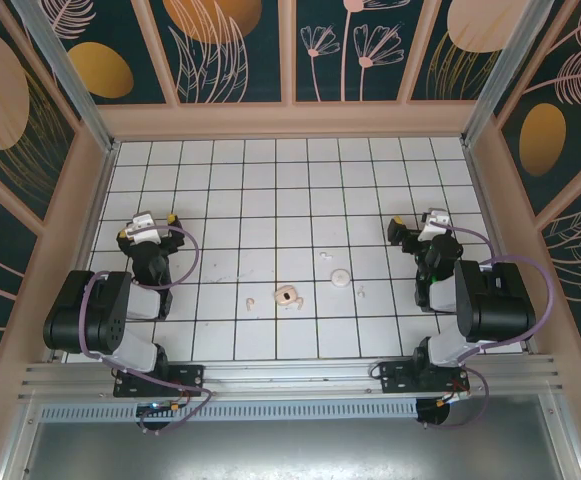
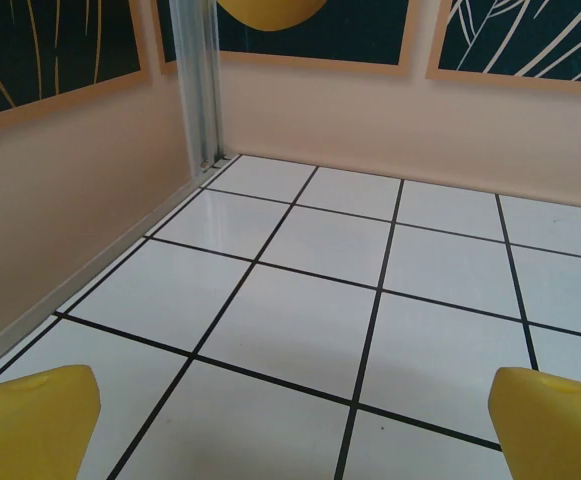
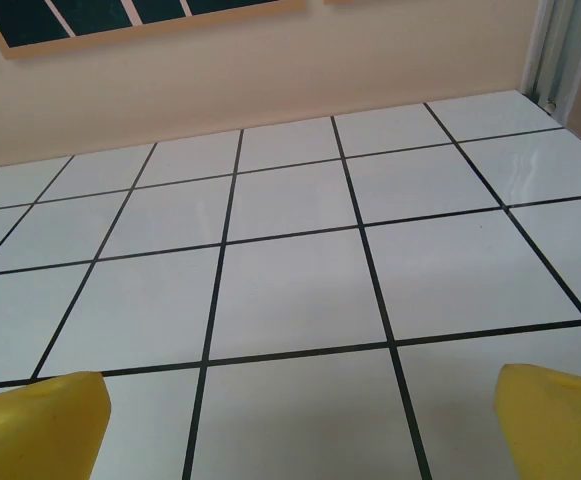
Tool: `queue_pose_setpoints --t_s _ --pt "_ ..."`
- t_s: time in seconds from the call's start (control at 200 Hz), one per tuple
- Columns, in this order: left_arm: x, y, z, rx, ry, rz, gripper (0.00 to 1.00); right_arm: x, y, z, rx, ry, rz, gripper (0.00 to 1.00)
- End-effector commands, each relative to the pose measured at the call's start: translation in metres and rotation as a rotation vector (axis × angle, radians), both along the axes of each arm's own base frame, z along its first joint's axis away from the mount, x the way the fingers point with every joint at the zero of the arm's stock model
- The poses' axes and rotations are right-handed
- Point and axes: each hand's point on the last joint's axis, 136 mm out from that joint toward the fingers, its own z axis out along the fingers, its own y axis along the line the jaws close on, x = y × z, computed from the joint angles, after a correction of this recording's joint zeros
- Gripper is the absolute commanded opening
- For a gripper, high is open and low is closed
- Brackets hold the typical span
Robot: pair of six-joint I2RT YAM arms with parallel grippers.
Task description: Insert wireless bluetooth earbuds into charging case
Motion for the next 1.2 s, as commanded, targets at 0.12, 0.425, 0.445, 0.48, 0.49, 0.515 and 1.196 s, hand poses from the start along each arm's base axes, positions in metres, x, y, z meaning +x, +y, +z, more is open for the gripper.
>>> queue_pose_setpoints --t_s 0.12,0.425,0.445,0.48,0.49,0.515,1.196 --pt "0.0034 -0.0002 0.0153 -0.014 -0.059 -0.006 0.99 0.0061 -0.0025 0.0140 -0.002 -0.049 -0.020 0.99" --pt "0.0032 -0.0003 0.0150 -0.014 -0.059 -0.007 0.99 0.0061 -0.0024 0.0140 -0.002 -0.049 -0.019 0.99" --pt "0.0032 0.0001 0.0146 -0.014 -0.057 -0.006 0.99 0.0063 -0.0026 0.0146 -0.002 -0.051 -0.020 0.99" --pt "0.0034 -0.0001 0.0152 -0.014 -0.059 -0.007 0.99 0.0060 -0.0026 0.0139 -0.002 -0.049 -0.020 0.99" --pt "0.0034 -0.0004 0.0149 -0.014 -0.058 -0.007 0.99 0.0060 -0.0023 0.0143 -0.002 -0.050 -0.019 0.99" --pt "0.0033 -0.0002 0.0151 -0.015 -0.059 -0.006 0.99 0.0061 -0.0024 0.0141 -0.002 -0.049 -0.019 0.99" --pt "0.0036 0.0012 0.0176 -0.018 -0.057 0.003 0.99 0.0075 0.0010 0.0210 -0.006 -0.056 0.000 0.99"
